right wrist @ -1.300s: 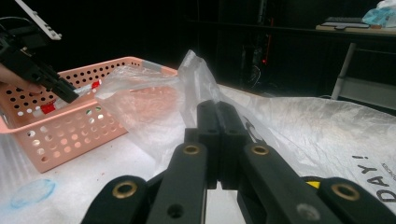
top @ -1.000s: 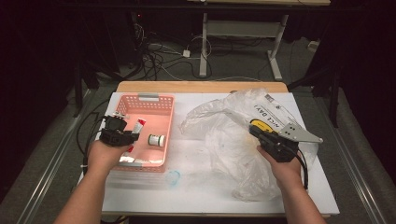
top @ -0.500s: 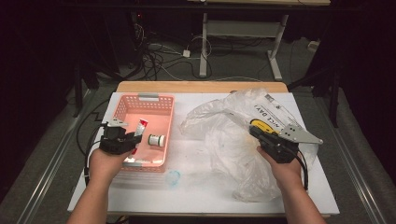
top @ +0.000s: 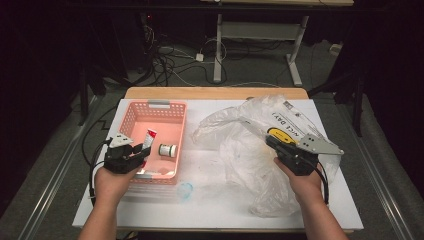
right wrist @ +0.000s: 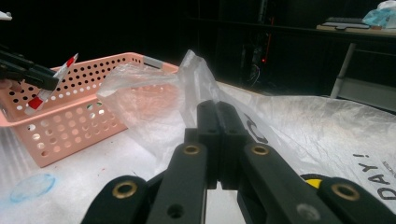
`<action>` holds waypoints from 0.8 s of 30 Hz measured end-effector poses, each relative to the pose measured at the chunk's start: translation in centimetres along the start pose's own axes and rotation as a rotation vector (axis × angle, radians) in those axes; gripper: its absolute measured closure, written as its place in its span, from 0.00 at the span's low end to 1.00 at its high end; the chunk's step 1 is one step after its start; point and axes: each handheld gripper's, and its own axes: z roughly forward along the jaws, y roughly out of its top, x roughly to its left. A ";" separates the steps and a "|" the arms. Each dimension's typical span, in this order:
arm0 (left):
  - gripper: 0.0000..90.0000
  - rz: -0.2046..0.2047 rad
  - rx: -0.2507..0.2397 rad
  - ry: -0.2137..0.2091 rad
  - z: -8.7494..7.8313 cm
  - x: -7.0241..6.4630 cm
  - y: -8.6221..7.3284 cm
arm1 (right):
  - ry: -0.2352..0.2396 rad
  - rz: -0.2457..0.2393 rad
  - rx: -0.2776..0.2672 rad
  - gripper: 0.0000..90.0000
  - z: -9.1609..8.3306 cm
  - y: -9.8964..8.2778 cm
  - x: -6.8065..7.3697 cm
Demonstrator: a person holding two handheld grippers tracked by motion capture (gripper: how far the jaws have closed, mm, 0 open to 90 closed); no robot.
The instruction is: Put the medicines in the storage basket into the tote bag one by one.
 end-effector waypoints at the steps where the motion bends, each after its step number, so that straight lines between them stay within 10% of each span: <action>1: 0.74 -0.005 -0.014 -0.008 -0.1 0.0 -0.1 | 0.000 0.001 -0.001 1.00 0.0 0.0 0.0; 24: 0.74 0.015 -0.144 -0.098 -1.5 -3.0 0.6 | 0.007 0.001 -0.013 1.00 -0.4 0.2 0.0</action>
